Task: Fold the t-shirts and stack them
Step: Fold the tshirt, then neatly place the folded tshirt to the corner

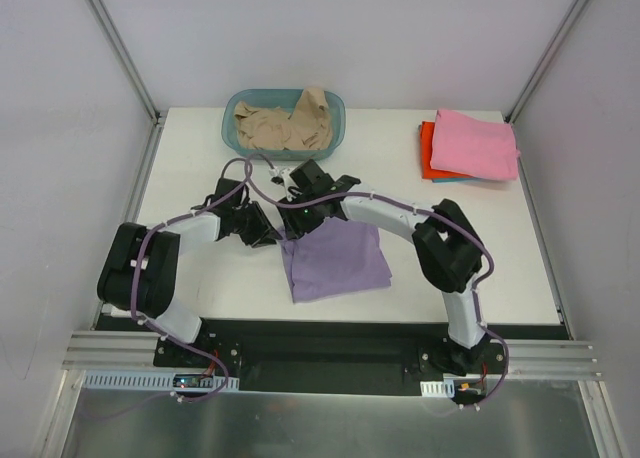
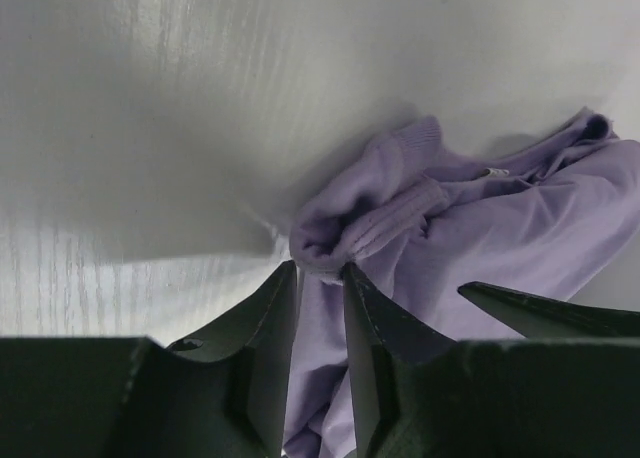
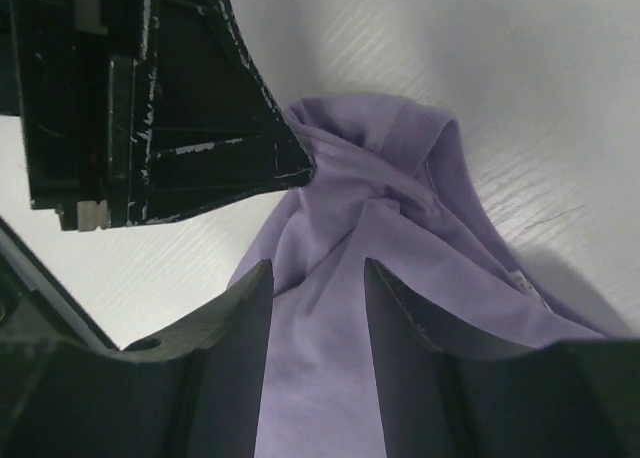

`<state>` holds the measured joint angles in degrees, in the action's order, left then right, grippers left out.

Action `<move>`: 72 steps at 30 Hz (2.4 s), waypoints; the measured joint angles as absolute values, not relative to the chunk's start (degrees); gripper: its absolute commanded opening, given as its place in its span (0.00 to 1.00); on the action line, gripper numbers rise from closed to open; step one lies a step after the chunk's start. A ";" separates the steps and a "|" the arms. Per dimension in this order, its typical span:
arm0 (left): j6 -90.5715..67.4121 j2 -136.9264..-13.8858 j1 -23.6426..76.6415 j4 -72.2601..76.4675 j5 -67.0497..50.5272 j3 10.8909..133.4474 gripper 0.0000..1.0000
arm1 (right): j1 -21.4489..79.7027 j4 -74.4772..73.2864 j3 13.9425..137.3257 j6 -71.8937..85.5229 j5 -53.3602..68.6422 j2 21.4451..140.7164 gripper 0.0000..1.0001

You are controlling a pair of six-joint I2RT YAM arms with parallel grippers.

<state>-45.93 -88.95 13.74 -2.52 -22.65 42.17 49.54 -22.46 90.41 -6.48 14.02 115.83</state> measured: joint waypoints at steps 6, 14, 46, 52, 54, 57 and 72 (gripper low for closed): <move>-46.70 -93.71 12.99 0.95 -26.24 42.37 0.21 | 50.76 -23.03 90.76 -5.72 9.10 118.67 0.38; -47.20 -94.61 13.02 2.79 -26.81 42.39 0.17 | 50.68 -22.90 91.07 -4.05 5.54 121.14 0.03; -47.51 -85.80 13.02 -0.75 -21.80 40.32 0.45 | 51.55 -17.47 88.66 -0.64 9.15 117.05 0.99; -47.81 -73.65 13.02 -3.90 -20.97 40.03 0.99 | 48.69 -17.74 80.77 0.82 6.15 101.91 0.97; -48.80 -68.69 13.34 -4.64 -21.19 39.70 0.99 | 46.30 -16.88 76.86 1.87 5.78 93.73 0.97; -50.04 -62.94 15.68 -5.52 -20.67 39.66 0.99 | 42.57 -14.11 69.71 4.05 5.69 82.41 0.97; -52.53 -81.10 31.22 -5.08 -16.58 47.09 0.99 | 35.14 -4.91 55.33 14.41 15.92 86.87 0.97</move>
